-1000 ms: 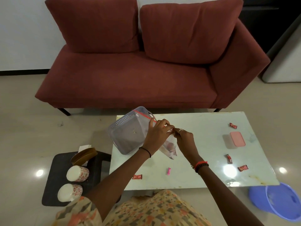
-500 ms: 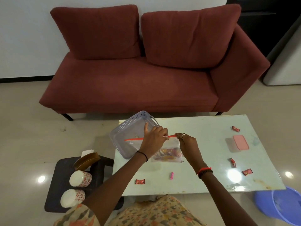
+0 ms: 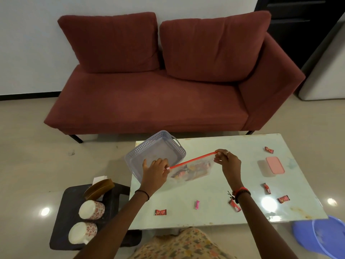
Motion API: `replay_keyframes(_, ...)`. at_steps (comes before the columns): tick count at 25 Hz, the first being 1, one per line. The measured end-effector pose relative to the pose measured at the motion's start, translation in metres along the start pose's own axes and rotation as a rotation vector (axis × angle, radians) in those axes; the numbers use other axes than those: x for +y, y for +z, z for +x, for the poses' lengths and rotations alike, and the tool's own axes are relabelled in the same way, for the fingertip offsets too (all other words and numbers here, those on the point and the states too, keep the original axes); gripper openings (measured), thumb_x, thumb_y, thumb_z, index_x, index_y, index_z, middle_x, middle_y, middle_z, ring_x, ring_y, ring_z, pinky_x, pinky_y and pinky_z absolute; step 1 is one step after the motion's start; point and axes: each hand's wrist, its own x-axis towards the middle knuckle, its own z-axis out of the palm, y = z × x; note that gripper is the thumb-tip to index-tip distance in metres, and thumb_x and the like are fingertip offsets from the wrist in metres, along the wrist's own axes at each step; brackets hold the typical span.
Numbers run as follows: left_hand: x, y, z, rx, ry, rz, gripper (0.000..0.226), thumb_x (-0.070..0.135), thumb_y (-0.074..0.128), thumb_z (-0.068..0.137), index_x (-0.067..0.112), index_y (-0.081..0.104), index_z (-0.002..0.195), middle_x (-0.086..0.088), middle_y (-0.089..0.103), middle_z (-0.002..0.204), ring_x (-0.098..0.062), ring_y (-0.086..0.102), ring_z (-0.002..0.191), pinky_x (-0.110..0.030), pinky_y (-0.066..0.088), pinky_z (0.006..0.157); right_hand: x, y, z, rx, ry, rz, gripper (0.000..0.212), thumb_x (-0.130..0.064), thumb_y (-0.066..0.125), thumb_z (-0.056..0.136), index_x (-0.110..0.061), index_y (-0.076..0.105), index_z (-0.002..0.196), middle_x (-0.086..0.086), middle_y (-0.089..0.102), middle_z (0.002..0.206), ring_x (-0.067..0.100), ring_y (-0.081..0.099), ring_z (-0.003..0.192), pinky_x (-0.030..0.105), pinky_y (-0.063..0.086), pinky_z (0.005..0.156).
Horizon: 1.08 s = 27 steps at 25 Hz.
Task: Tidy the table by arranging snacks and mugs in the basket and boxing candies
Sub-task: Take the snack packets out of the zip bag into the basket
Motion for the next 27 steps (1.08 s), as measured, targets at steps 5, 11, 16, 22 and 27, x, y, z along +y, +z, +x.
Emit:
replay_keyframes(5,-0.016,-0.007,-0.02,-0.02,-0.059,-0.083,0.017,0.034,0.053,0.09,0.018,0.056,0.098,0.003,0.067,0.098,-0.017,0.061,0.096,-0.053,0.027,0.107,-0.003,-0.003,0.002,0.036,-0.01,0.078,0.022,-0.003,0.048,0.096,0.007,0.064,0.106,0.022,0.068,0.107,0.033,0.067,0.093,0.032,0.058,0.085)
replay_keyframes(11,-0.027,-0.013,-0.024,-0.215,-0.073,-0.312,0.018,0.039,0.055,0.089,0.022,0.055,0.095,0.005,0.067,0.101,-0.014,0.059,0.1,-0.042,0.032,0.102,-0.011,0.0,-0.003,-0.082,-0.032,0.174,0.02,-0.001,0.047,0.096,0.009,0.062,0.104,0.025,0.065,0.108,0.031,0.063,0.092,0.042,0.053,0.093)
replay_keyframes(16,0.007,-0.023,0.006,-0.233,0.029,-0.485,0.033,0.039,0.05,0.092,0.022,0.061,0.118,0.002,0.066,0.118,-0.013,0.06,0.106,-0.025,0.045,0.096,-0.019,0.001,-0.002,-0.263,-0.131,0.033,0.02,0.003,0.047,0.095,0.006,0.065,0.103,0.013,0.065,0.102,0.032,0.064,0.095,0.039,0.054,0.091)
replay_keyframes(22,0.032,-0.02,0.023,-0.255,0.072,-0.424,0.029,0.038,0.049,0.093,0.016,0.067,0.1,-0.004,0.072,0.095,-0.012,0.063,0.08,-0.025,0.054,0.083,-0.022,0.003,0.002,-0.322,-0.185,0.043,0.02,0.002,0.045,0.096,0.005,0.065,0.101,0.012,0.064,0.101,0.032,0.064,0.094,0.042,0.055,0.091)
replay_keyframes(27,0.028,-0.017,0.023,-0.145,0.01,-0.401,0.023,0.036,0.049,0.093,0.016,0.061,0.089,-0.002,0.068,0.085,-0.012,0.06,0.071,-0.014,0.044,0.062,-0.021,0.009,0.004,-0.374,-0.171,-0.081,0.021,0.001,0.047,0.096,0.004,0.065,0.106,0.017,0.066,0.105,0.034,0.066,0.093,0.045,0.054,0.093)
